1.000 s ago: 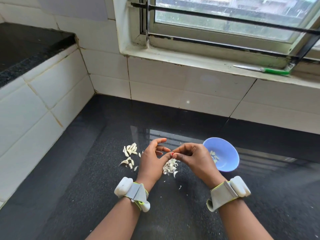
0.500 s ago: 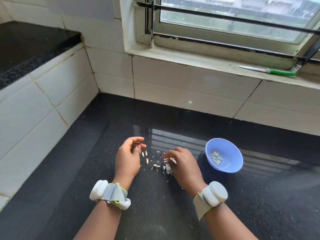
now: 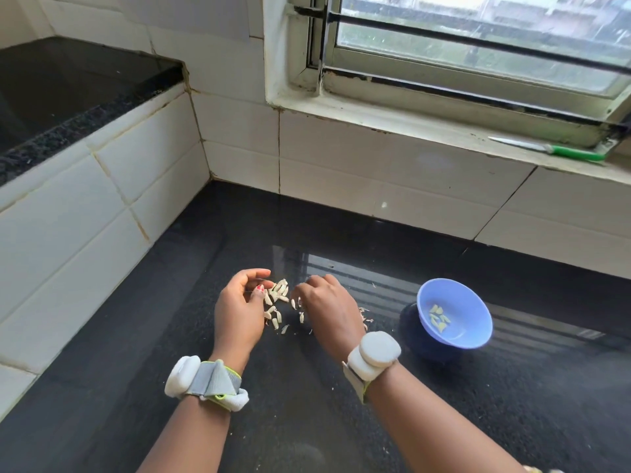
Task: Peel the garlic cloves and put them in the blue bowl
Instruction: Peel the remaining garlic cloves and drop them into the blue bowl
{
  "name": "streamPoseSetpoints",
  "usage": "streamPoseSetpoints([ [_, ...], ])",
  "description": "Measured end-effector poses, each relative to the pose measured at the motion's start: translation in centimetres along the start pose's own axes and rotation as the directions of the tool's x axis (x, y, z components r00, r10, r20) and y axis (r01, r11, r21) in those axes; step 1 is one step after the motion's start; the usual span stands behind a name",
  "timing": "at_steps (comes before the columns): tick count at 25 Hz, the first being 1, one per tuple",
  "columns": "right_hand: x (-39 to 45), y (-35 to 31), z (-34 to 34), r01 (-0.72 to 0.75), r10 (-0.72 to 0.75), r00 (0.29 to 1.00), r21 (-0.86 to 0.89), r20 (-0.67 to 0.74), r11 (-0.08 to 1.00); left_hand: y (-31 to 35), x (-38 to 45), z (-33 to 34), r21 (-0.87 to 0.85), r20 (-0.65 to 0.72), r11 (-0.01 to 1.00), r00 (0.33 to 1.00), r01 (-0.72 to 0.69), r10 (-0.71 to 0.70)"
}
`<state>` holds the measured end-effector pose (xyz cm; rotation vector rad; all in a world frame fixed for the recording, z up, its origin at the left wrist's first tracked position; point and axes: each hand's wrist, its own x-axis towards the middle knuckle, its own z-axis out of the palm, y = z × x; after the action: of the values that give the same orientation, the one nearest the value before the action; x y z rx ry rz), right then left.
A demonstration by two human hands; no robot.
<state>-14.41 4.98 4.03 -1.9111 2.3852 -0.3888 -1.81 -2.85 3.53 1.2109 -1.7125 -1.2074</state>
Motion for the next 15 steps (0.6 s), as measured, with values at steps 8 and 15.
streamPoseSetpoints([
  [8,2.2,-1.5,1.2,0.294,-0.296,0.954,0.047,0.043,0.955,-1.1,0.6,-0.1,0.030,-0.064,0.998,0.996,0.060,-0.057],
  [15,2.5,-2.7,2.4,0.315,-0.316,0.946,-0.032,-0.075,0.949,-0.7,0.6,-0.2,0.016,-0.109,0.999,0.993,0.039,-0.037],
])
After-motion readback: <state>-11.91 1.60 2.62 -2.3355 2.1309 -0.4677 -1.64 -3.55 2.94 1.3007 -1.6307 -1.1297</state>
